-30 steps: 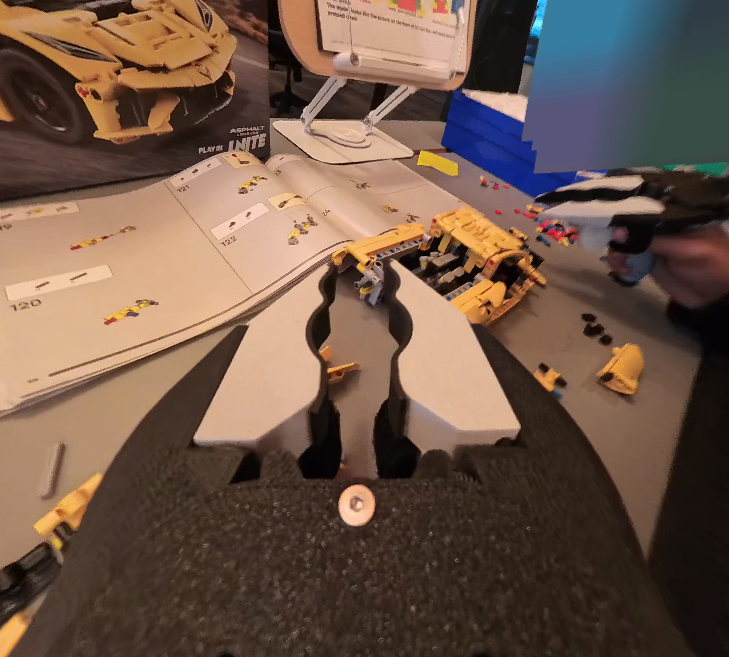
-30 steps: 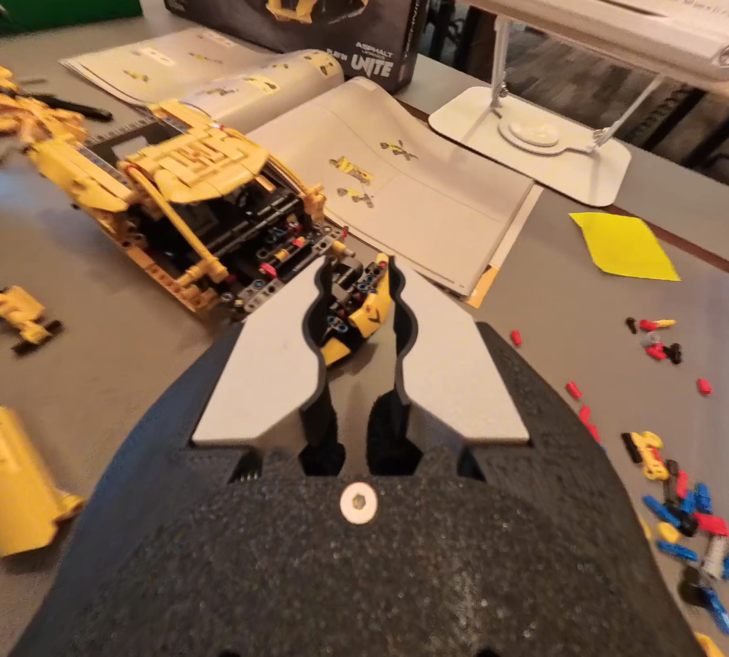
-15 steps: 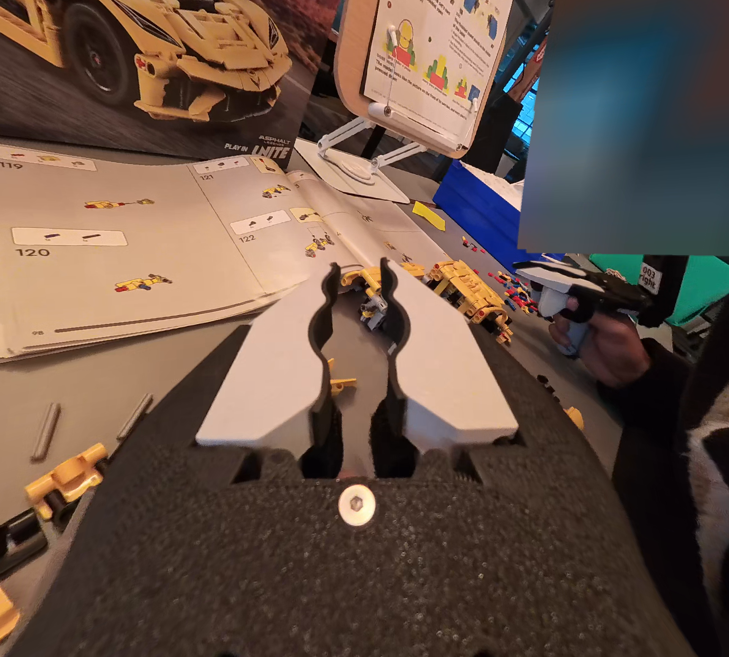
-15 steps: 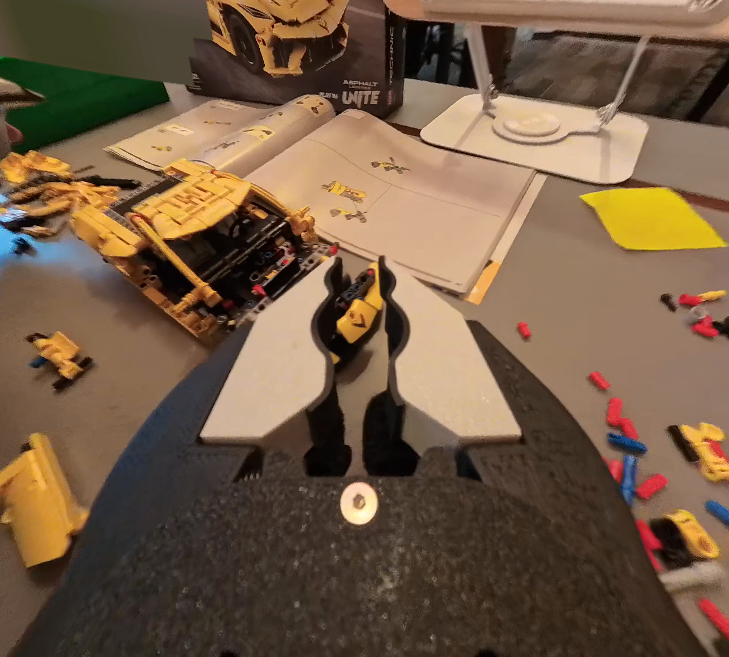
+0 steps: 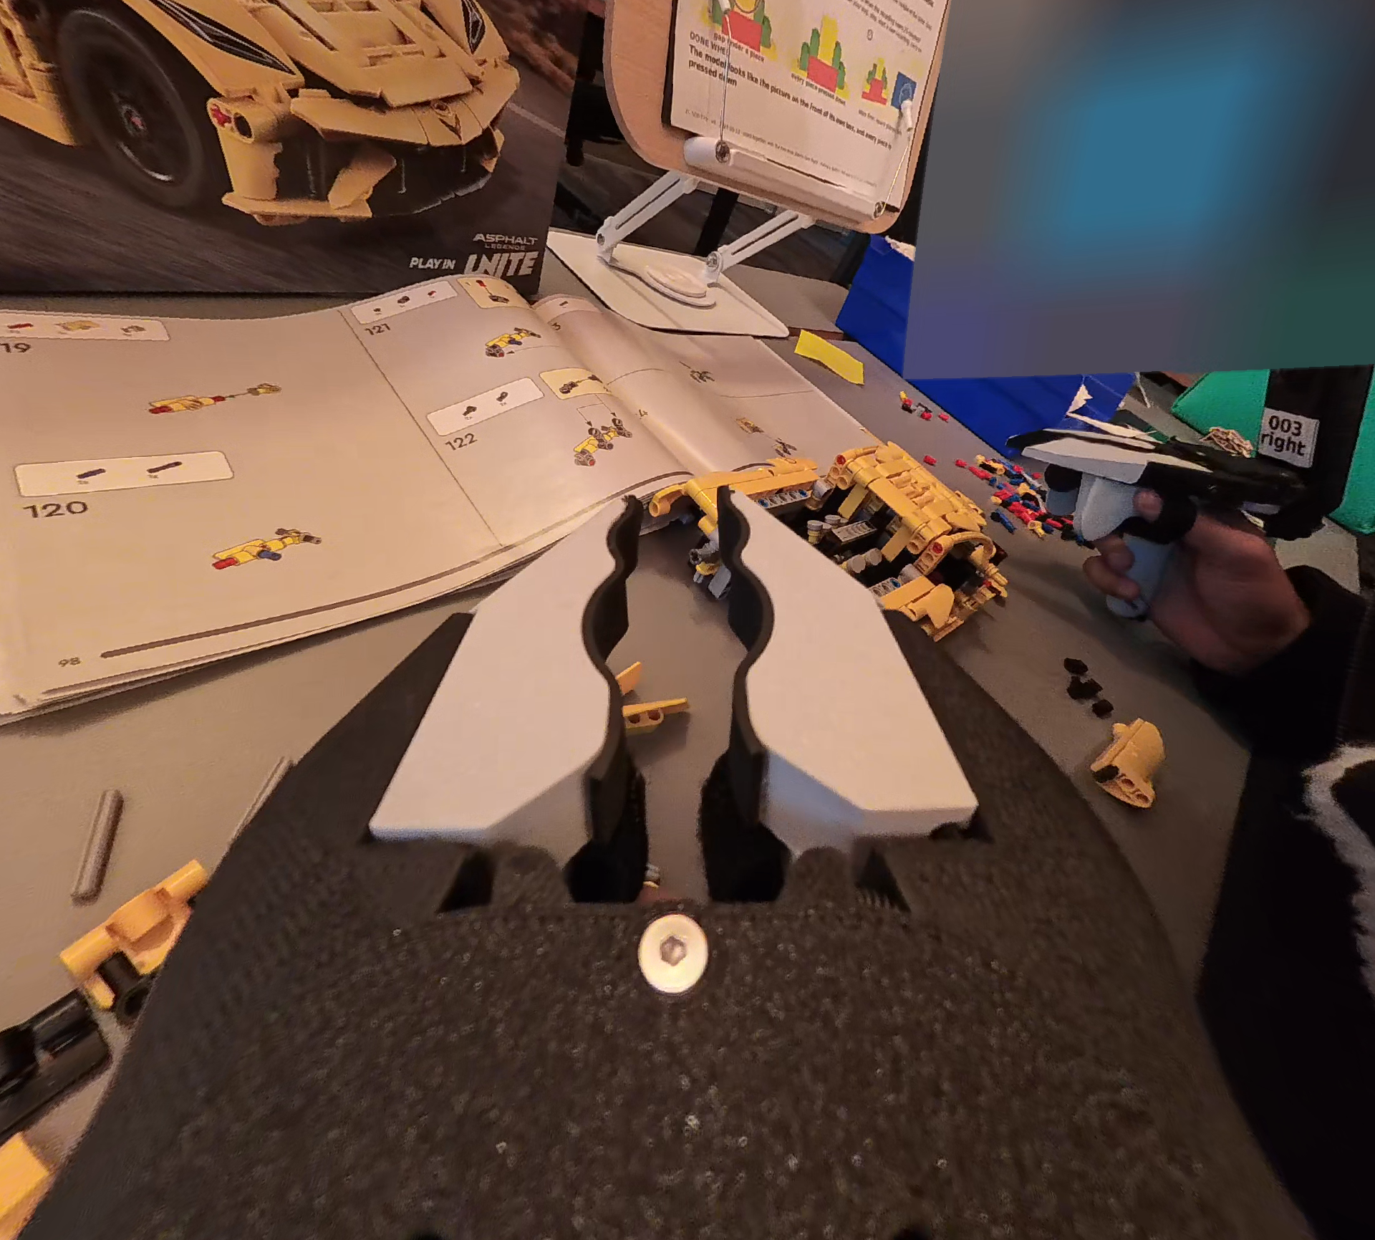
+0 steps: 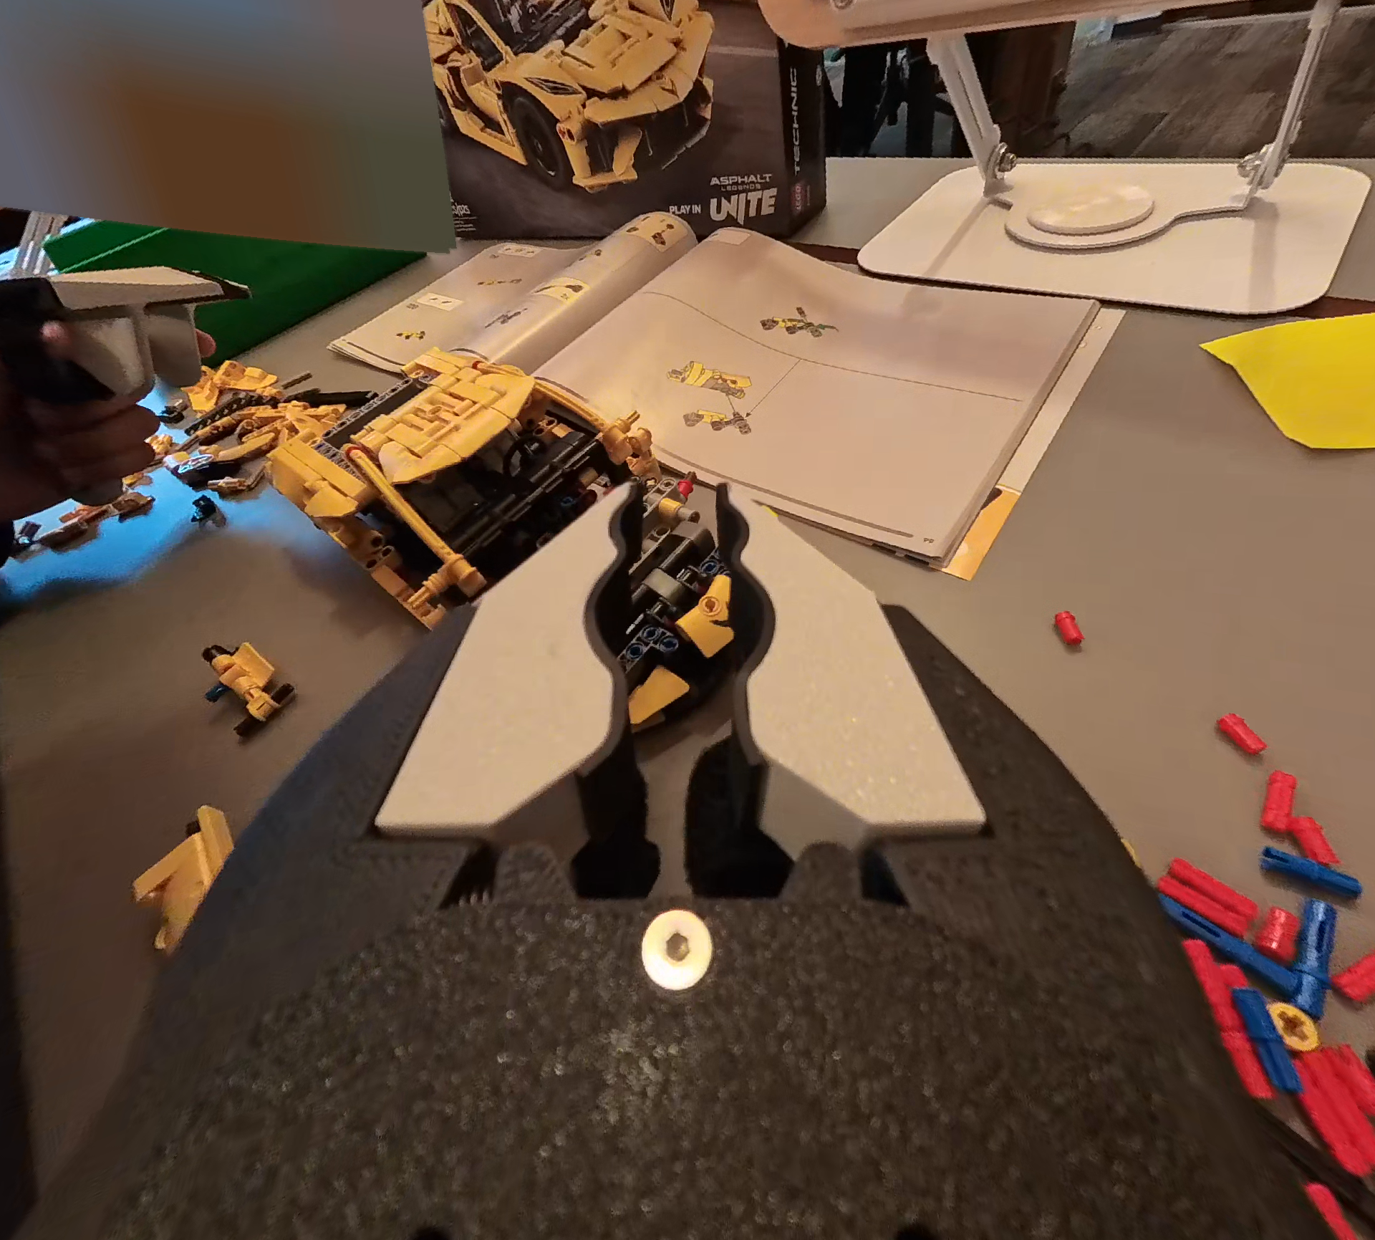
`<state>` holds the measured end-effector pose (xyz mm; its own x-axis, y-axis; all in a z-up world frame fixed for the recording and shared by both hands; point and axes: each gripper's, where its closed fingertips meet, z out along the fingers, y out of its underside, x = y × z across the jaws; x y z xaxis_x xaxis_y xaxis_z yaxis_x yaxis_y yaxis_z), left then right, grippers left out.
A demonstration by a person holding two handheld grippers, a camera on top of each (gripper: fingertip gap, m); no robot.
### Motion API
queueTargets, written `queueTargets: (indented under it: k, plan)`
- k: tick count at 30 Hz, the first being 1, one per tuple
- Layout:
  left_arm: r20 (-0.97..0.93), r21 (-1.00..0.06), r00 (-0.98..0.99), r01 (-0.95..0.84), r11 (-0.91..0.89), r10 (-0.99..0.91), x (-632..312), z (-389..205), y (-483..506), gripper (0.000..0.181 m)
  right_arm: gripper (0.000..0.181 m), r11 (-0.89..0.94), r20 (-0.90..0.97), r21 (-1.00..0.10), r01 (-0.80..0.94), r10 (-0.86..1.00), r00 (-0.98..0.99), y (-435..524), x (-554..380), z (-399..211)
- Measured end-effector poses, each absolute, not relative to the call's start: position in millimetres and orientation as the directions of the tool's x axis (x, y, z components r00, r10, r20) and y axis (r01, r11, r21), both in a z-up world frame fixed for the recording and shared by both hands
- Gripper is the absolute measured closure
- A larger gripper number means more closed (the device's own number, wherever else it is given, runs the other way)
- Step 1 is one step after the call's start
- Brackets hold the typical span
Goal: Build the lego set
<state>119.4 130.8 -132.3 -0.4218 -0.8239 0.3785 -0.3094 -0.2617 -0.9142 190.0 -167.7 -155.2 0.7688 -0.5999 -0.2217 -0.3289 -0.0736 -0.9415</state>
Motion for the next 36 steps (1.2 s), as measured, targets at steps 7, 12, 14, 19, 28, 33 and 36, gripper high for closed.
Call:
queueTargets:
  k: [7, 12, 14, 19, 28, 33, 36]
  plan:
    - [0.377, -0.915, -0.426, -0.308, -0.26, -0.822, 119, -131, 130, 0.161, 0.164, -0.08, -0.225, -0.939, -0.335, -0.592, 0.774, -166, 188, -156]
    - [0.367, -0.918, -0.426, -0.307, -0.249, -0.827, 119, -132, 129, 0.161, 0.164, -0.084, -0.226, -0.941, -0.327, -0.562, 0.795, -160, 183, -154]
    - [0.359, -0.921, -0.429, -0.308, -0.239, -0.829, 119, -132, 128, 0.161, 0.163, -0.093, -0.224, -0.941, -0.327, -0.552, 0.803, -157, 181, -154]
    - [0.327, -0.933, -0.437, -0.292, -0.211, -0.838, 117, -129, 125, 0.161, 0.158, -0.143, -0.2, -0.938, -0.316, -0.522, 0.829, -153, 176, -158]
    - [0.207, -0.959, -0.444, -0.269, -0.091, -0.872, 111, -135, 116, 0.161, 0.163, -0.511, -0.095, -0.839, -0.185, -0.197, 0.976, -160, 95, -185]
    - [0.168, -0.966, -0.453, -0.254, -0.054, -0.876, 108, -135, 113, 0.161, 0.167, -0.601, -0.187, -0.764, -0.234, -0.142, 0.972, -169, 63, -200]
    - [0.154, -0.967, -0.457, -0.251, -0.039, -0.876, 107, -136, 111, 0.161, 0.169, -0.639, -0.127, -0.749, -0.176, -0.121, 0.984, -169, 51, -209]
